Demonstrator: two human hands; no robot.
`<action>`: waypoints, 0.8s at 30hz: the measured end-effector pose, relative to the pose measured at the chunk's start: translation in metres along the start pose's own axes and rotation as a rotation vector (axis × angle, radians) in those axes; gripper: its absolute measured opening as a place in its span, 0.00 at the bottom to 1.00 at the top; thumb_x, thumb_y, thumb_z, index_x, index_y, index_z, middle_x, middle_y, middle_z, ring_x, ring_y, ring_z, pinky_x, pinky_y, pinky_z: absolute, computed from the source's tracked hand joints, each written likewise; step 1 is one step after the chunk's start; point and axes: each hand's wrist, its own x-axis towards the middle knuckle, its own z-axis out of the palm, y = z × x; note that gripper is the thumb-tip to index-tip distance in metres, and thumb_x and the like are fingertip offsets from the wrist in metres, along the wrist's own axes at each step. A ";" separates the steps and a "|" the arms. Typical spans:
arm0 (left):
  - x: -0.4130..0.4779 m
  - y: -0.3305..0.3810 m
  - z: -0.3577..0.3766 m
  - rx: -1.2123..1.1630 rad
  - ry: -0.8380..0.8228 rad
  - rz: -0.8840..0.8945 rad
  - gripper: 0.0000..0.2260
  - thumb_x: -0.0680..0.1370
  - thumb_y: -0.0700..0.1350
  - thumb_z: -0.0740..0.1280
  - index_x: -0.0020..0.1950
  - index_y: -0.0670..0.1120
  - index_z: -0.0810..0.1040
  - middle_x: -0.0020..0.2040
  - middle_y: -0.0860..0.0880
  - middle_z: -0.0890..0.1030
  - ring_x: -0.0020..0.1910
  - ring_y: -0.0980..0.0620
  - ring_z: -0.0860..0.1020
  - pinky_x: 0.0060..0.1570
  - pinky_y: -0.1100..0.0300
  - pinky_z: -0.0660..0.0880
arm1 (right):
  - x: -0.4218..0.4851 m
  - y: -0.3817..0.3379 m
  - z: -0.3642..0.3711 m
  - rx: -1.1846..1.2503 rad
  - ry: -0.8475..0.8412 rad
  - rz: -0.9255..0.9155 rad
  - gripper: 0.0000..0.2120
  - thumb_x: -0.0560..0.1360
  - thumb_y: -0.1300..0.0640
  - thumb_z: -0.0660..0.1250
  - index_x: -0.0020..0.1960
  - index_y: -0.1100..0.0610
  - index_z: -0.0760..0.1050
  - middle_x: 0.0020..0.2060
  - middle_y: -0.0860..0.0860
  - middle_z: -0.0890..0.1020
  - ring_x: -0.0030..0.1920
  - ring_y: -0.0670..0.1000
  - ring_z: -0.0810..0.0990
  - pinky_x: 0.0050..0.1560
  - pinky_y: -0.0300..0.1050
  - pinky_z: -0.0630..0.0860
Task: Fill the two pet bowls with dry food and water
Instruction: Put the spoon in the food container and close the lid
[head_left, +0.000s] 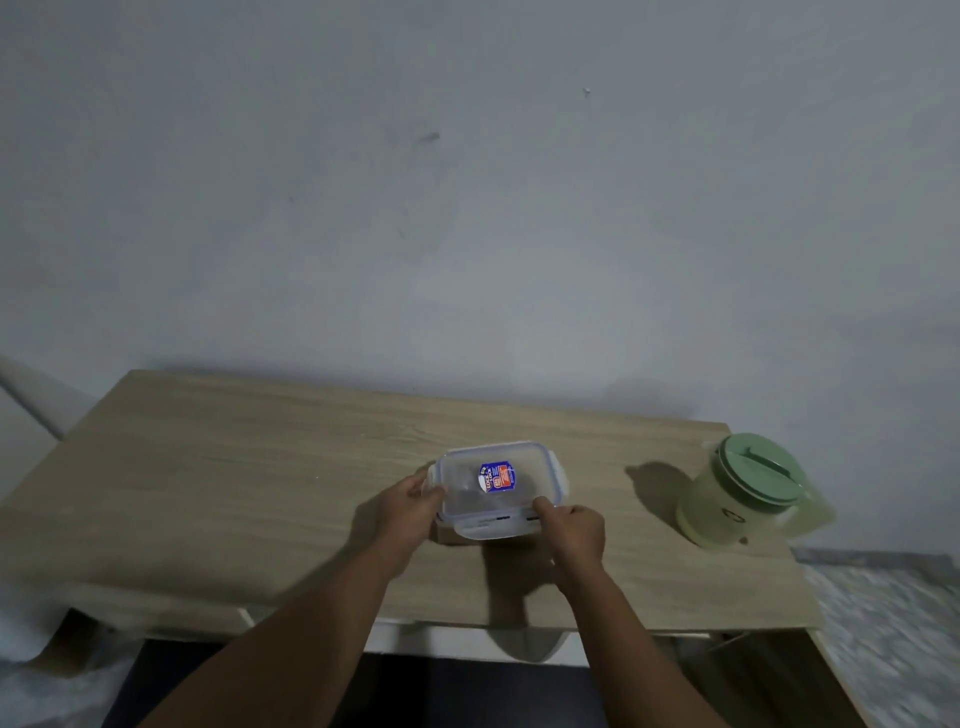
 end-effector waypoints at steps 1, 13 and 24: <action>-0.002 0.001 -0.001 0.020 -0.002 0.023 0.21 0.79 0.40 0.71 0.72 0.44 0.76 0.60 0.42 0.84 0.45 0.49 0.81 0.39 0.62 0.75 | -0.001 0.004 0.000 -0.056 -0.009 -0.021 0.15 0.67 0.49 0.75 0.35 0.61 0.78 0.32 0.55 0.80 0.38 0.58 0.79 0.50 0.60 0.78; -0.006 0.013 -0.002 0.213 -0.033 0.049 0.23 0.81 0.42 0.68 0.77 0.46 0.71 0.71 0.47 0.77 0.66 0.46 0.78 0.58 0.59 0.75 | 0.002 0.002 0.000 -0.436 -0.092 -0.261 0.38 0.69 0.48 0.74 0.75 0.49 0.63 0.69 0.52 0.68 0.66 0.58 0.72 0.65 0.62 0.65; 0.000 0.017 -0.002 0.348 -0.044 0.020 0.24 0.82 0.44 0.67 0.77 0.44 0.69 0.73 0.44 0.75 0.70 0.45 0.75 0.59 0.59 0.72 | 0.009 0.001 0.013 -0.587 -0.069 -0.315 0.35 0.71 0.39 0.71 0.71 0.50 0.64 0.68 0.52 0.70 0.68 0.57 0.70 0.66 0.62 0.65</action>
